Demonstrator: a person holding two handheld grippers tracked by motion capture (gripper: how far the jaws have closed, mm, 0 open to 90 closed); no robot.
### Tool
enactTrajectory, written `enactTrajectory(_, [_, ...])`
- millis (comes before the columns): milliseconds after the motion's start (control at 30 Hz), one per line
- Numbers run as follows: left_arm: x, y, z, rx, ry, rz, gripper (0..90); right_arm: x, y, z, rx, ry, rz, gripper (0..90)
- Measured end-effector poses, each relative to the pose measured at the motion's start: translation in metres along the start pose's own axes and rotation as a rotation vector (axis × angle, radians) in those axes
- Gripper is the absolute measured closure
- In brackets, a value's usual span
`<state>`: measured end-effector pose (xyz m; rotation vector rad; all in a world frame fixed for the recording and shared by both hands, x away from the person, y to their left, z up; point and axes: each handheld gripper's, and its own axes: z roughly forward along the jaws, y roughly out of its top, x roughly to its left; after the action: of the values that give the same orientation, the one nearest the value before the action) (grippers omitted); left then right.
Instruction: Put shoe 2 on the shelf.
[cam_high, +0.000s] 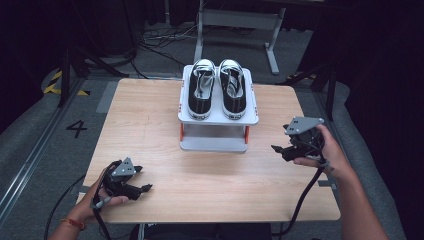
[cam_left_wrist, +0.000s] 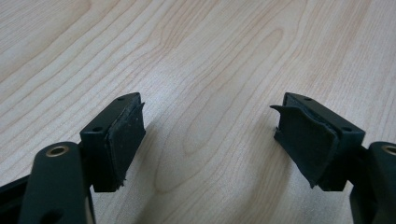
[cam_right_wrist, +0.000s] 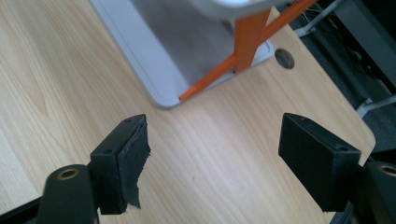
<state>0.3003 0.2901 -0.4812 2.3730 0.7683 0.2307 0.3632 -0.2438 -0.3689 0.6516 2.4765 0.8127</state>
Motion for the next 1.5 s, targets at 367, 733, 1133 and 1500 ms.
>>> enactTrajectory(367, [0.000, 0.000, 0.000, 0.000, 0.000, 0.000, 23.3, 0.023, -0.050, 0.023, 0.019, -0.003, 0.062, 23.9])
enactTrajectory(733, [0.000, 0.000, 0.000, 0.000, 0.001, 0.000, 23.3, 0.050, -0.106, 0.046, -0.015, 0.038, 0.161, 21.9])
enactTrajectory(1133, [-0.001, 0.000, 0.000, -0.001, 0.011, -0.007, 23.5, 0.070, -0.166, 0.050, -0.095, 0.095, 0.358, 21.1])
enactTrajectory(1500, [-0.003, -0.002, -0.001, -0.004, 0.021, -0.015, 23.8, 0.071, -0.172, 0.049, -0.087, 0.082, 0.439, 14.7])
